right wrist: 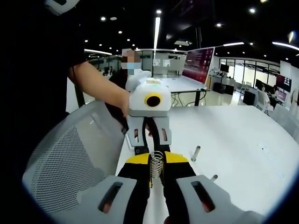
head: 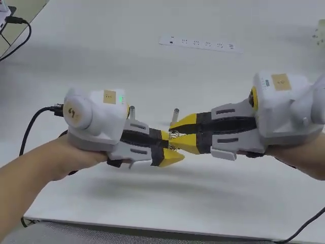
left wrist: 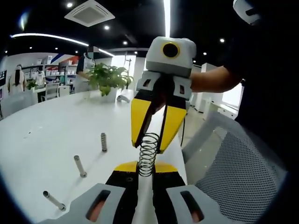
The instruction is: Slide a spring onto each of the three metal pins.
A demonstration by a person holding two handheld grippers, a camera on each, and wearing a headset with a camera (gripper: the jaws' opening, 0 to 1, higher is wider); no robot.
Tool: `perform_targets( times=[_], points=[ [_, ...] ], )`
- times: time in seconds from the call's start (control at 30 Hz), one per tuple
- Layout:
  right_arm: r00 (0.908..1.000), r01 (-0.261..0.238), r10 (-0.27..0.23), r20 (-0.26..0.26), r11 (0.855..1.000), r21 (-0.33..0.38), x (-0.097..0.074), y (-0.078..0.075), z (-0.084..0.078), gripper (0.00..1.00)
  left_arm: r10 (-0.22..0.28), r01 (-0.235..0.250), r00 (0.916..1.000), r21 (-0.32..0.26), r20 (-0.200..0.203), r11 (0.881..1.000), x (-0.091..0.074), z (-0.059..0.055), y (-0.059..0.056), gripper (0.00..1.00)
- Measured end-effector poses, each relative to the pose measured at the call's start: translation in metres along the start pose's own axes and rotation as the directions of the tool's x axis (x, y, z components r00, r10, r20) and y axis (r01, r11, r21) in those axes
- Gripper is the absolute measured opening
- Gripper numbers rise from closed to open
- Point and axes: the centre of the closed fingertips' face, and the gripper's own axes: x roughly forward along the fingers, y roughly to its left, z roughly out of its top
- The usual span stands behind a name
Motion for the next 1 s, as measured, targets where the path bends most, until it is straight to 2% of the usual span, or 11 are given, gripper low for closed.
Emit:
perform_targets(
  times=[0.07,0.2,0.47,0.7,1.0],
  points=[
    [0.9999,0.003,-0.003,0.014,1.0,-0.001,-0.0009,-0.0008,-0.0003,0.07,0.002,-0.002,1.0,0.0,0.002,1.0,-0.0011,0.0,0.0003,0.02],
    [0.9964,0.013,-0.016,0.083,1.0,0.028,-0.0036,-0.0034,0.004,0.06,0.005,-0.005,0.9998,-0.009,0.021,1.0,-0.0033,0.0038,0.0012,0.02],
    [0.9913,0.022,-0.028,0.129,0.999,0.047,-0.0013,0.0013,0.0024,0.06,-0.005,0.005,0.9999,-0.004,0.01,1.0,0.0,0.0016,-0.0032,0.02],
    [0.9894,0.032,-0.036,0.141,0.999,0.031,-0.0027,0.0017,0.005,0.06,-0.001,0.001,0.9999,-0.012,0.01,1.0,-0.0009,0.0024,-0.0038,0.03],
    [0.9933,0.024,-0.024,0.113,1.0,0.002,-0.0028,0.0025,0.0085,0.06,0.0,0.0,0.9998,-0.008,0.021,1.0,-0.0004,0.0053,-0.0052,0.03]
  ],
)
